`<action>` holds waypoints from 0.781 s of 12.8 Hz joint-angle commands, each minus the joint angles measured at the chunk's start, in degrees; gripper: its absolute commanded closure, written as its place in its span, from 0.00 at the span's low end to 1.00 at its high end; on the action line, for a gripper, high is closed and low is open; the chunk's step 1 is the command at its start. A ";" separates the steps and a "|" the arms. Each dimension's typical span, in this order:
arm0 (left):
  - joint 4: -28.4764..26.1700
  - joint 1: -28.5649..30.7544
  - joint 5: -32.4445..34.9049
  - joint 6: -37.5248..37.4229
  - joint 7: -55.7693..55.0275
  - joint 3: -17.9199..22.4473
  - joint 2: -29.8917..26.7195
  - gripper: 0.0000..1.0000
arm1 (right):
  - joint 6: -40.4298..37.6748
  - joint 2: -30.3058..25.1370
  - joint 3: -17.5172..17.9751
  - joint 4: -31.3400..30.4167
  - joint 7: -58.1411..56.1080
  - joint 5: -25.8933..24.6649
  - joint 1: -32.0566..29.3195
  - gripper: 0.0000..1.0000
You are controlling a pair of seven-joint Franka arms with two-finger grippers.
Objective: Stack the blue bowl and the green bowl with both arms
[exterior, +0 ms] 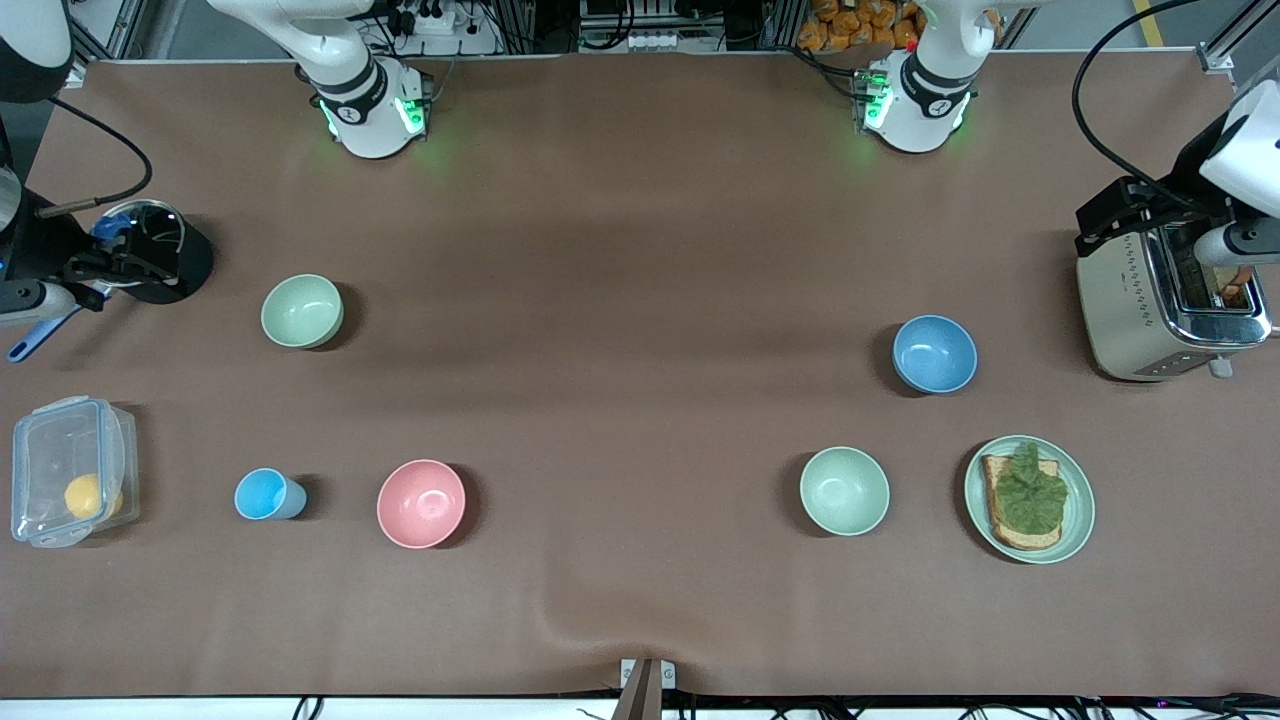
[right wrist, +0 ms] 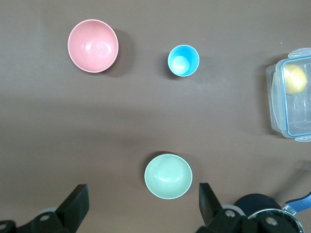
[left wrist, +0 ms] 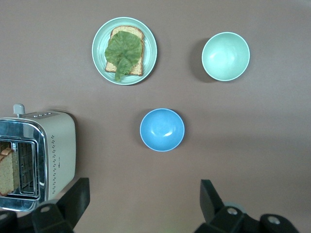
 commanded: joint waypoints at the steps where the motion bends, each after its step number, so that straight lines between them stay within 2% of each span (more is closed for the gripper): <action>1: 0.01 0.40 -1.45 -0.80 1.76 -0.06 -0.11 0.00 | -0.01 -0.06 0.73 -0.13 0.90 -0.70 -0.46 0.00; 4: 0.71 0.58 -0.92 -0.45 1.24 0.03 1.73 0.00 | -0.28 -0.15 0.91 -0.22 1.52 -0.70 -0.29 0.00; 6: 0.62 1.28 -0.92 1.47 1.67 0.46 4.27 0.00 | 3.13 0.20 0.65 -3.71 1.52 -0.79 -1.07 0.00; 8: -1.56 2.68 -0.66 3.67 1.67 0.56 7.79 0.00 | 4.56 0.72 0.47 -5.40 0.99 -0.79 -2.91 0.00; 10: -7.69 2.69 -0.57 10.77 1.67 0.56 7.72 0.00 | 8.75 1.35 0.56 -9.25 0.55 -0.79 -4.76 0.00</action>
